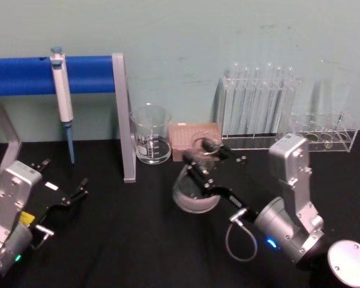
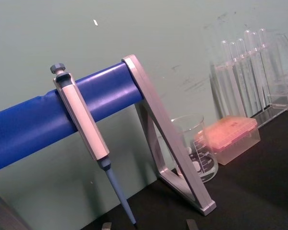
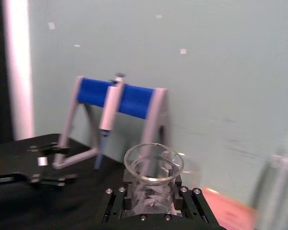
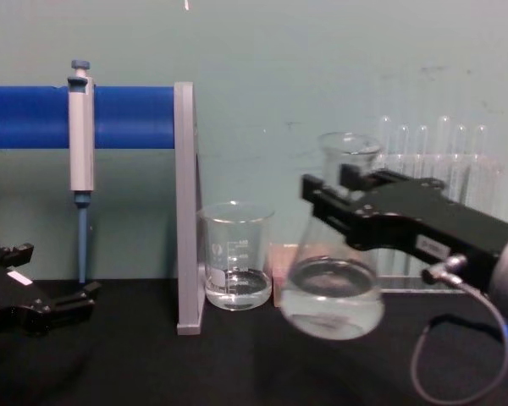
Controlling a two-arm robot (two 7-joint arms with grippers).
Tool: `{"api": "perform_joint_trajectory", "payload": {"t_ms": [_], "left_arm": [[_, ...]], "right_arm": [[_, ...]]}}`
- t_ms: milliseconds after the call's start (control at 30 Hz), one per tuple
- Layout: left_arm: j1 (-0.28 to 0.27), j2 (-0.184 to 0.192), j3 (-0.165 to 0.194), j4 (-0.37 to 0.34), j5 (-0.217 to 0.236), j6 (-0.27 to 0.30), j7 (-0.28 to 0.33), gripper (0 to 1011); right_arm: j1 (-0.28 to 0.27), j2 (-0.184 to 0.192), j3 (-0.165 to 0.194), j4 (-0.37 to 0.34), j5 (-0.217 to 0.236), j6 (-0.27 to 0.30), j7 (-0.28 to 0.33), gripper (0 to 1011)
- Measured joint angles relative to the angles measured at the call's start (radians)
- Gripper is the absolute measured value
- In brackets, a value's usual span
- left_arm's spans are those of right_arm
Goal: Grasp the erlenmeyer flask with one hand, shake it three times, then place it back.
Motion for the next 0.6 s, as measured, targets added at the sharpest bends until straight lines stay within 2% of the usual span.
{"api": "perform_joint_trajectory", "payload": {"t_ms": [367, 600], "left_arm": [[0.0, 0.0, 0.0, 0.0, 0.0, 0.0, 0.0, 1001], [0.0, 0.0, 0.0, 0.0, 0.0, 0.0, 0.0, 1001]], "right_arm": [[-0.081, -0.034, 0.102, -0.055, -0.062, 0.039, -0.164, 453], [-0.113, -0.052, 0.15, -0.074, -0.081, 0.064, -0.212, 453]]}}
